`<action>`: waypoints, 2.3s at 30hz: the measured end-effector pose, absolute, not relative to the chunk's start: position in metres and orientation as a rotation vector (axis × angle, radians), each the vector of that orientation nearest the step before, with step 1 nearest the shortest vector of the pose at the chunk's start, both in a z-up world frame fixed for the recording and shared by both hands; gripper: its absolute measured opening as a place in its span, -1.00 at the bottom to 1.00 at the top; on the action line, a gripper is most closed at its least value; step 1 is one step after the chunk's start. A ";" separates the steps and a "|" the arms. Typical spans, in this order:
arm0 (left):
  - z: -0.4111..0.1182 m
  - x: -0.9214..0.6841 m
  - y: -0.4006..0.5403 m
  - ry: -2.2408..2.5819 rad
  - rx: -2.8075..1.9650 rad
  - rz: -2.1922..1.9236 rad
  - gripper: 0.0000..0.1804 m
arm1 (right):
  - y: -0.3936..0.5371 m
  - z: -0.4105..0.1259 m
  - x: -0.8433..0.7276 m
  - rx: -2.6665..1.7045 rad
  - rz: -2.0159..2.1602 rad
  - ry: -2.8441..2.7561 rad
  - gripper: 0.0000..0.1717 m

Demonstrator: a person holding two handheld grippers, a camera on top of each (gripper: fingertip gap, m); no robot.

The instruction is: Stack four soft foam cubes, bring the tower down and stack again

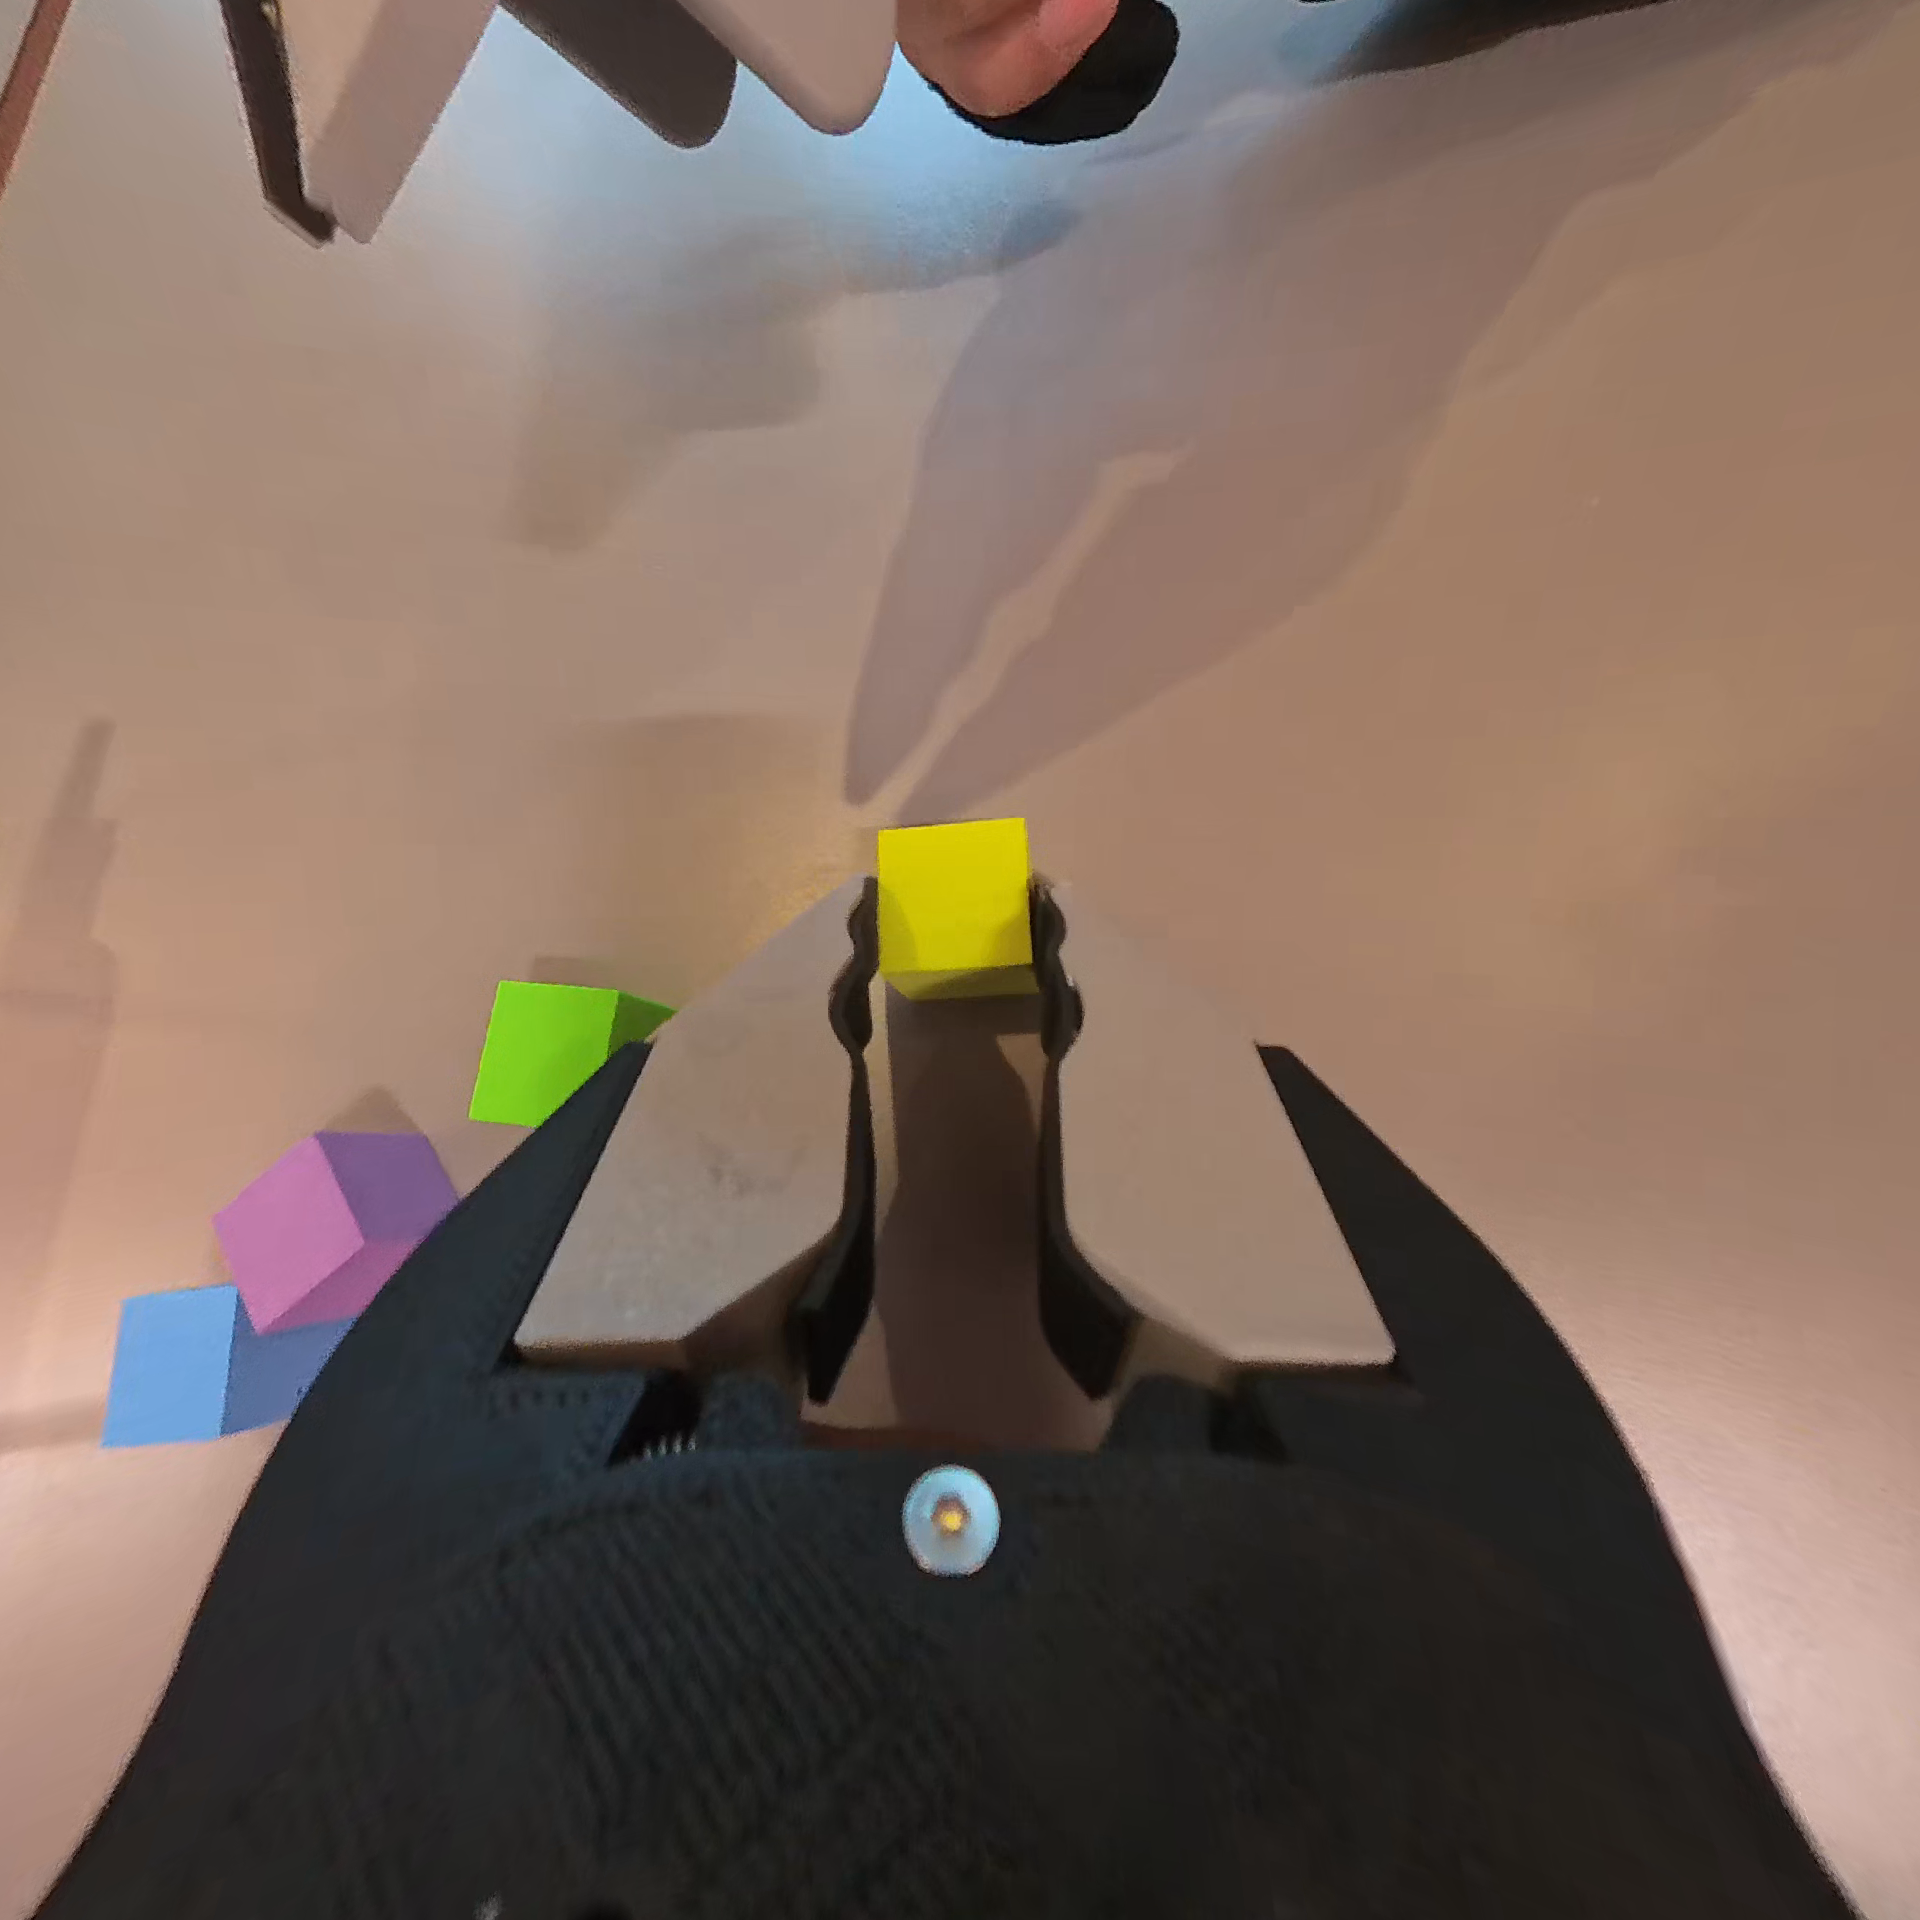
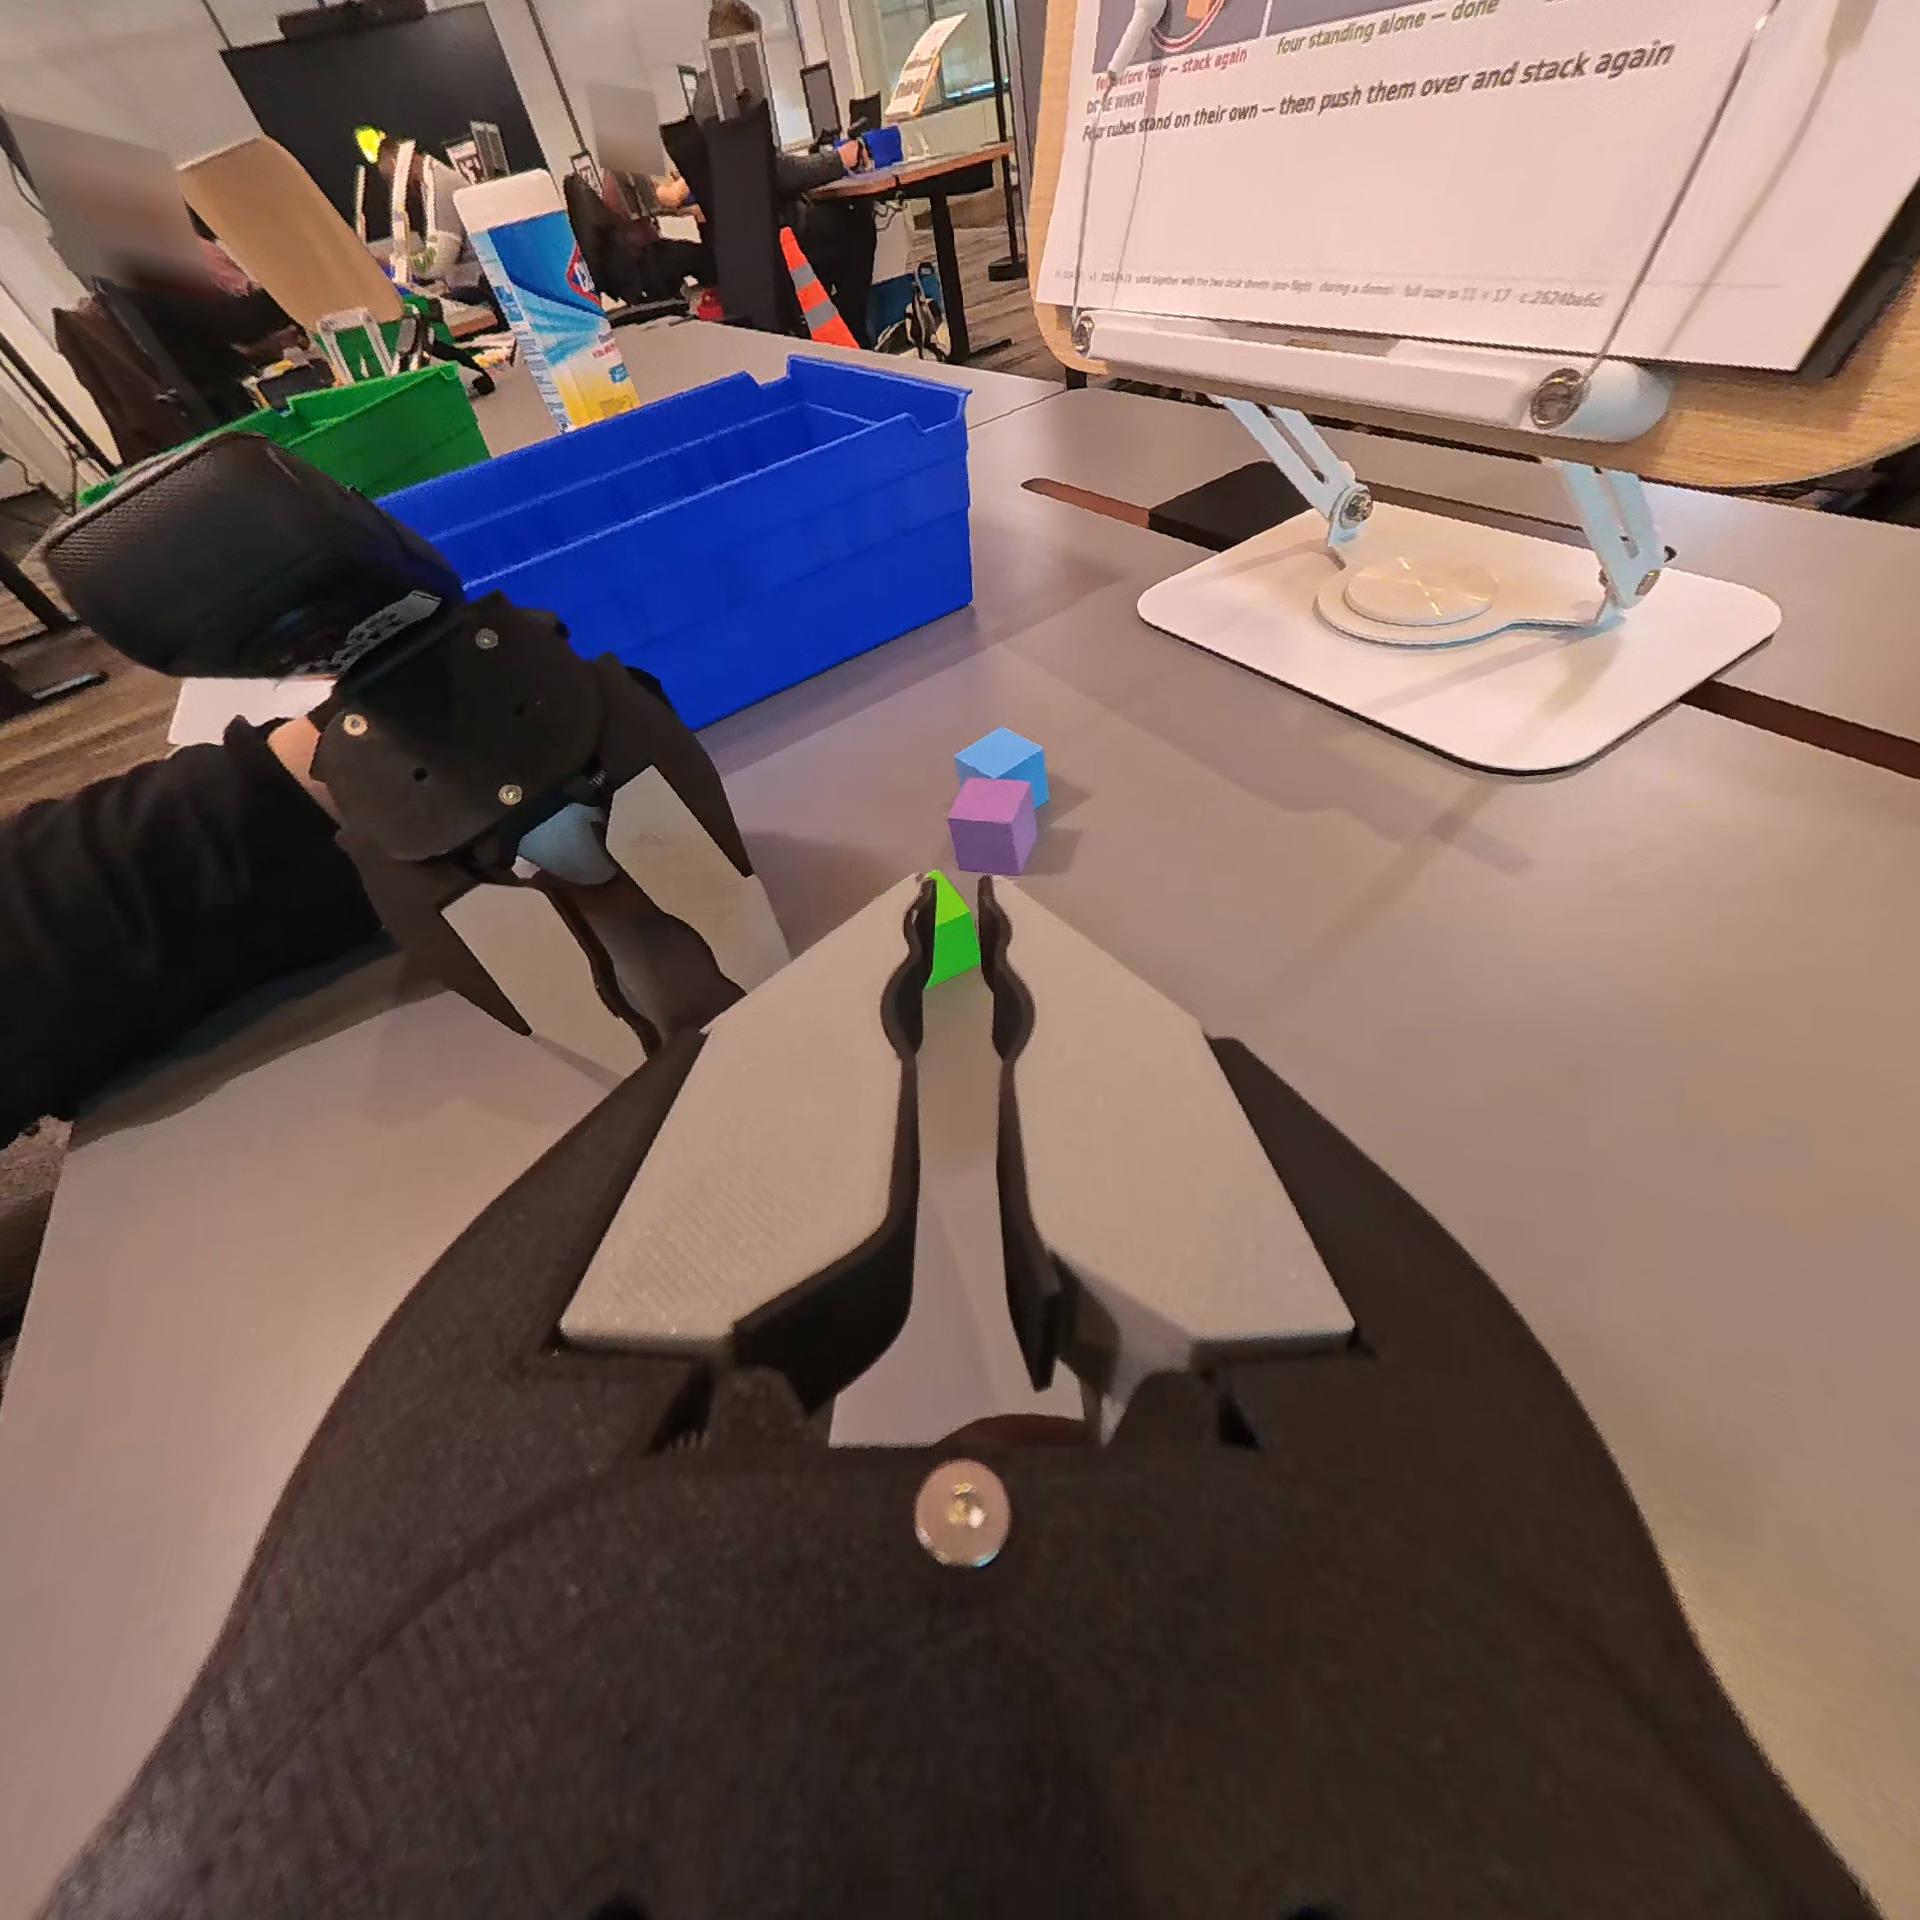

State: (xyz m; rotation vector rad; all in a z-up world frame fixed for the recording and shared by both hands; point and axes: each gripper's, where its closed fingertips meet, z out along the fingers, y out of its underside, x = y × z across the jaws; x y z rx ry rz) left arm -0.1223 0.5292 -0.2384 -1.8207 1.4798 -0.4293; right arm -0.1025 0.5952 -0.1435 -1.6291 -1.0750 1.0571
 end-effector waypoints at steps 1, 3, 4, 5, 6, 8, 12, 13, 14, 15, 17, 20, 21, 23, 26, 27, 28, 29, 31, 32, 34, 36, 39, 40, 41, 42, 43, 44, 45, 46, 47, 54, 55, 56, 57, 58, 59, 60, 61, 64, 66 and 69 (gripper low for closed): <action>-0.238 -0.123 0.529 1.478 -1.820 -0.419 -0.70 | 0.594 -0.144 -0.103 -1.627 1.055 -1.082 -0.94; -0.238 -0.123 0.529 1.474 -1.823 -0.397 -0.63 | 0.592 -0.143 -0.104 -1.620 1.047 -1.094 -0.94; -0.238 -0.123 0.529 1.471 -1.824 -0.392 -0.55 | 0.591 -0.143 -0.105 -1.617 1.044 -1.098 -0.94; -0.238 -0.122 0.529 1.467 -1.825 -0.393 -0.51 | 0.590 -0.143 -0.105 -1.614 1.043 -1.101 -0.94; -0.237 -0.121 0.528 1.464 -1.826 -0.403 -0.50 | 0.590 -0.142 -0.105 -1.612 1.044 -1.102 -0.94; -0.233 -0.121 0.527 1.456 -1.819 -0.432 -0.47 | 0.590 -0.142 -0.105 -1.612 1.048 -1.099 -0.94; -0.217 -0.126 0.527 1.393 -1.797 -0.501 -0.42 | 0.591 -0.141 -0.104 -1.615 1.060 -1.086 -0.94; -0.210 -0.130 0.529 1.364 -1.786 -0.508 -0.42 | 0.591 -0.141 -0.104 -1.614 1.061 -1.085 -0.94; -0.203 -0.133 0.532 1.330 -1.773 -0.512 -0.42 | 0.591 -0.140 -0.104 -1.612 1.061 -1.085 -0.94; -0.196 -0.138 0.536 1.291 -1.763 -0.510 -0.42 | 0.590 -0.140 -0.104 -1.611 1.061 -1.087 -0.94; -0.187 -0.149 0.545 1.228 -1.753 -0.488 -0.44 | 0.589 -0.139 -0.105 -1.605 1.063 -1.090 -0.94; -0.185 -0.161 0.557 1.183 -1.774 -0.444 -0.45 | 0.587 -0.139 -0.106 -1.602 1.061 -1.099 -0.94; -0.187 -0.163 0.561 1.179 -1.786 -0.427 -0.45 | 0.587 -0.139 -0.106 -1.603 1.060 -1.102 -0.94; -0.191 -0.163 0.567 1.192 -1.809 -0.414 -0.45 | 0.586 -0.139 -0.107 -1.602 1.062 -1.107 -0.94; -0.202 -0.162 0.574 1.231 -1.845 -0.386 -0.45 | 0.585 -0.138 -0.106 -1.598 1.065 -1.109 -0.94; -0.205 -0.162 0.577 1.241 -1.856 -0.381 -0.45 | 0.584 -0.137 -0.106 -1.597 1.067 -1.108 -0.94; -0.208 -0.161 0.579 1.250 -1.866 -0.378 -0.45 | 0.584 -0.137 -0.106 -1.595 1.070 -1.107 -0.94; -0.212 -0.161 0.581 1.257 -1.878 -0.374 -0.45 | 0.583 -0.136 -0.106 -1.594 1.073 -1.107 -0.94; -0.219 -0.163 0.584 1.274 -1.903 -0.347 -0.45 | 0.582 -0.136 -0.107 -1.592 1.078 -1.111 -0.94; -0.223 -0.163 0.585 1.281 -1.915 -0.340 -0.45 | 0.581 -0.136 -0.108 -1.592 1.080 -1.116 -0.94; -0.229 -0.164 0.586 1.291 -1.931 -0.327 -0.45 | 0.579 -0.137 -0.109 -1.591 1.080 -1.127 -0.94; -0.233 -0.167 0.588 1.289 -1.946 -0.305 -0.45 | 0.577 -0.137 -0.110 -1.586 1.078 -1.136 -0.94; -0.234 -0.168 0.590 1.272 -1.950 -0.314 -0.49 | 0.575 -0.136 -0.110 -1.581 1.080 -1.142 -0.94; -0.234 -0.168 0.591 1.264 -1.950 -0.314 -0.50 | 0.574 -0.136 -0.110 -1.581 1.081 -1.143 -0.94; -0.234 -0.169 0.591 1.259 -1.949 -0.314 -0.52 | 0.574 -0.136 -0.111 -1.583 1.083 -1.144 -0.94; -0.235 -0.169 0.591 1.257 -1.949 -0.317 -0.53 | 0.574 -0.137 -0.111 -1.587 1.085 -1.145 -0.94; -0.235 -0.169 0.592 1.255 -1.949 -0.318 -0.54 | 0.574 -0.138 -0.111 -1.591 1.087 -1.147 -0.94; -0.235 -0.169 0.592 1.254 -1.948 -0.318 -0.55 | 0.574 -0.139 -0.111 -1.594 1.089 -1.149 -0.94; -0.235 -0.169 0.592 1.252 -1.946 -0.317 -0.56 | 0.574 -0.140 -0.111 -1.598 1.090 -1.151 -0.94; -0.235 -0.169 0.593 1.250 -1.944 -0.318 -0.57 | 0.574 -0.141 -0.112 -1.600 1.091 -1.153 -0.94; -0.235 -0.169 0.593 1.249 -1.942 -0.319 -0.58 | 0.574 -0.141 -0.112 -1.601 1.091 -1.156 -0.94; -0.234 -0.168 0.592 1.251 -1.925 -0.318 -0.67 | 0.570 -0.145 -0.114 -1.608 1.092 -1.183 -0.93; -0.233 -0.168 0.592 1.250 -1.921 -0.309 -0.67 | 0.569 -0.145 -0.114 -1.610 1.092 -1.187 -0.93; -0.232 -0.168 0.593 1.249 -1.918 -0.302 -0.67 | 0.569 -0.146 -0.115 -1.611 1.092 -1.190 -0.93; -0.230 -0.168 0.593 1.246 -1.913 -0.296 -0.68 | 0.569 -0.146 -0.115 -1.611 1.093 -1.192 -0.93; -0.228 -0.168 0.593 1.241 -1.906 -0.294 -0.68 | 0.568 -0.146 -0.115 -1.611 1.093 -1.194 -0.93; -0.225 -0.168 0.592 1.236 -1.898 -0.297 -0.68 | 0.568 -0.146 -0.115 -1.612 1.093 -1.196 -0.93; -0.222 -0.167 0.591 1.230 -1.890 -0.306 -0.68 | 0.567 -0.146 -0.115 -1.613 1.095 -1.199 -0.93; -0.219 -0.166 0.590 1.223 -1.884 -0.313 -0.68 | 0.567 -0.147 -0.115 -1.614 1.095 -1.201 -0.93; -0.209 -0.164 0.586 1.205 -1.865 -0.339 -0.68 | 0.567 -0.147 -0.116 -1.613 1.091 -1.204 -0.93; -0.202 -0.162 0.583 1.186 -1.861 -0.356 -0.68 | 0.567 -0.147 -0.116 -1.612 1.090 -1.203 -0.93; -0.199 -0.160 0.581 1.137 -1.924 -0.352 -0.68 | 0.568 -0.146 -0.115 -1.611 1.083 -1.201 -0.93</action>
